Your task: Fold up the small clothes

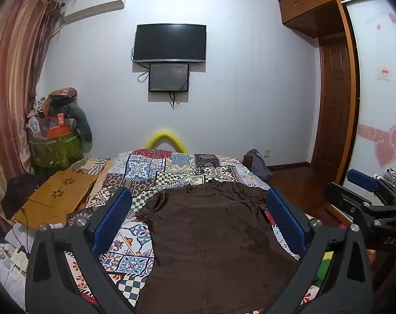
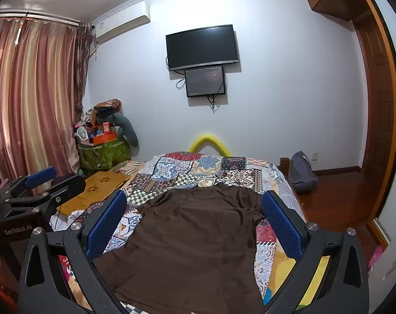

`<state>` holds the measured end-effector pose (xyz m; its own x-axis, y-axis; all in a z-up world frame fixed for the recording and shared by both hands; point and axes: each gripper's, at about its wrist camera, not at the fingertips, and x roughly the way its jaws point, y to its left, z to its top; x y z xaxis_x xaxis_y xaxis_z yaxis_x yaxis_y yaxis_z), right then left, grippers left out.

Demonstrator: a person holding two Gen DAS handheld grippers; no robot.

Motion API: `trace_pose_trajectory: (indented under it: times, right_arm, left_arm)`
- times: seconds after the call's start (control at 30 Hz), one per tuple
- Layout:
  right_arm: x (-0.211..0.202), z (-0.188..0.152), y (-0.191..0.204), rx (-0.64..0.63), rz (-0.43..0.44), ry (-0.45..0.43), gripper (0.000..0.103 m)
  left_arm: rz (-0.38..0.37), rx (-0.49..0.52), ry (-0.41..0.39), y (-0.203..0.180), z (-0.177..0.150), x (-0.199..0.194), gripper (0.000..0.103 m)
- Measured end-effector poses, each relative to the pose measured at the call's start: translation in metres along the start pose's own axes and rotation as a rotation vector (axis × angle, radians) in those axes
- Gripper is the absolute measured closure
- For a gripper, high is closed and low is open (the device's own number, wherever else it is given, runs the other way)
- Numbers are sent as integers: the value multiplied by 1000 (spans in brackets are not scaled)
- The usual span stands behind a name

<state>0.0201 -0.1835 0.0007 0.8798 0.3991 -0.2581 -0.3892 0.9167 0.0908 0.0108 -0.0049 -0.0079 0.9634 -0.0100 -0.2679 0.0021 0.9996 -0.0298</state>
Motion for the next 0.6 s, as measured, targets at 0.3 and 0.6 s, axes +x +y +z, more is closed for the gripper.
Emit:
trace_pose_trajectory:
  times: [0.3, 0.6]
  right_arm:
    - [0, 1, 0, -1, -1, 0, 1]
    - [0, 2, 0, -2, 0, -1, 1]
  left_arm:
    - [0, 9, -8, 1, -2, -3, 0]
    - [0, 12, -13, 0, -1, -3, 0]
